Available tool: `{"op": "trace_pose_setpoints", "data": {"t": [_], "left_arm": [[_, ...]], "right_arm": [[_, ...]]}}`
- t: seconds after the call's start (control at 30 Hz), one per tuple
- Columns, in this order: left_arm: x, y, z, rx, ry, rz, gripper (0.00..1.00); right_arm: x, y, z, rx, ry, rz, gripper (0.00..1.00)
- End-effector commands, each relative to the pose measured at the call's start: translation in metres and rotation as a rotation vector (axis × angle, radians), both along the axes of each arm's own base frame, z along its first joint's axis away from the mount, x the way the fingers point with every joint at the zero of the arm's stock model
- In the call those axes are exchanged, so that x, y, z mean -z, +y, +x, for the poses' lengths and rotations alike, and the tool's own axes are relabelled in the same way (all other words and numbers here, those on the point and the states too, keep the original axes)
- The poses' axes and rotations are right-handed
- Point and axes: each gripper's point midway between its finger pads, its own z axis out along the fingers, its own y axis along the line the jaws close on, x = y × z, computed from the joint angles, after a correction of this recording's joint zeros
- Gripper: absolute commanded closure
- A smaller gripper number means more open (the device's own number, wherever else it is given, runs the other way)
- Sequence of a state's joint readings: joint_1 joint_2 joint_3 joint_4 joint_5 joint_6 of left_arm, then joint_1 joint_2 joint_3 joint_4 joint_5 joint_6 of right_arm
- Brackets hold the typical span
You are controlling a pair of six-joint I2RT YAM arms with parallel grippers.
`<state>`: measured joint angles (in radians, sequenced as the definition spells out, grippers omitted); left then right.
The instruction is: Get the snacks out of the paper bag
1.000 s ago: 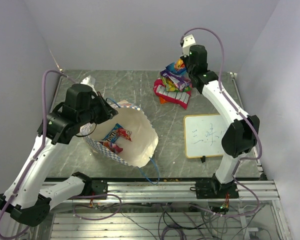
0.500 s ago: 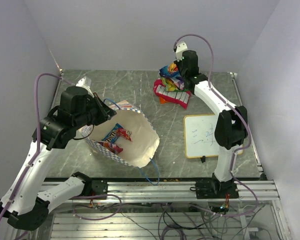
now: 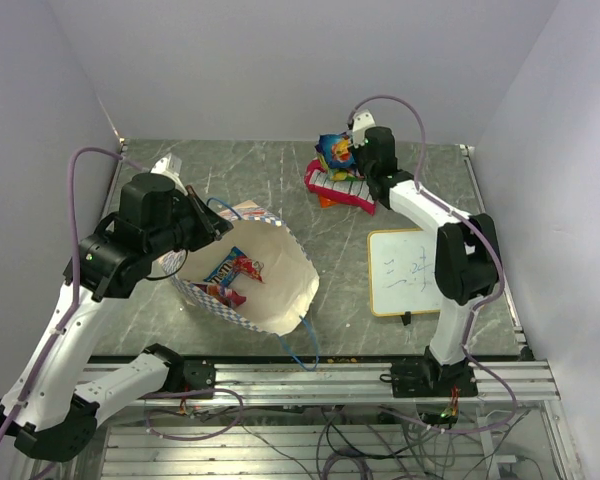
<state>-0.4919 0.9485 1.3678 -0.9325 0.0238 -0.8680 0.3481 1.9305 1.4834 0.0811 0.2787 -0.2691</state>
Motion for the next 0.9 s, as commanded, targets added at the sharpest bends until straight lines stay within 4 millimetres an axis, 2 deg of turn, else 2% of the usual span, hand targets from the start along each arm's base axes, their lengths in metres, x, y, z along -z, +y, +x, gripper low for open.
{"op": "trace_pose_setpoints", "data": {"t": [0.0, 0.13, 0.37, 0.47, 0.57, 0.67, 0.87], "left_arm": [[-0.008, -0.001, 0.002, 0.012, -0.026, -0.005, 0.93], [-0.006, -0.004, 0.003, 0.02, -0.027, -0.017, 0.93], [-0.004, -0.004, 0.004, 0.014, -0.03, -0.013, 0.93], [-0.002, -0.006, 0.005, 0.017, -0.016, -0.02, 0.93], [-0.002, -0.006, 0.006, 0.012, -0.012, -0.019, 0.93], [-0.006, -0.003, 0.007, -0.003, -0.024, -0.022, 0.93], [-0.006, 0.0, 0.003, -0.013, -0.025, -0.028, 0.93]], "right_arm": [[-0.027, 0.006, -0.01, -0.032, -0.076, 0.095, 1.0], [-0.01, 0.012, -0.021, -0.079, -0.041, 0.111, 1.0], [0.018, 0.05, -0.035, -0.256, 0.04, 0.1, 1.0], [0.03, 0.055, -0.037, -0.258, 0.067, 0.094, 1.0], [0.04, 0.056, -0.038, -0.261, 0.09, 0.088, 0.94], [0.047, 0.058, -0.038, -0.26, 0.111, 0.093, 0.9], [0.059, 0.07, -0.038, -0.276, 0.141, 0.106, 0.89]]}}
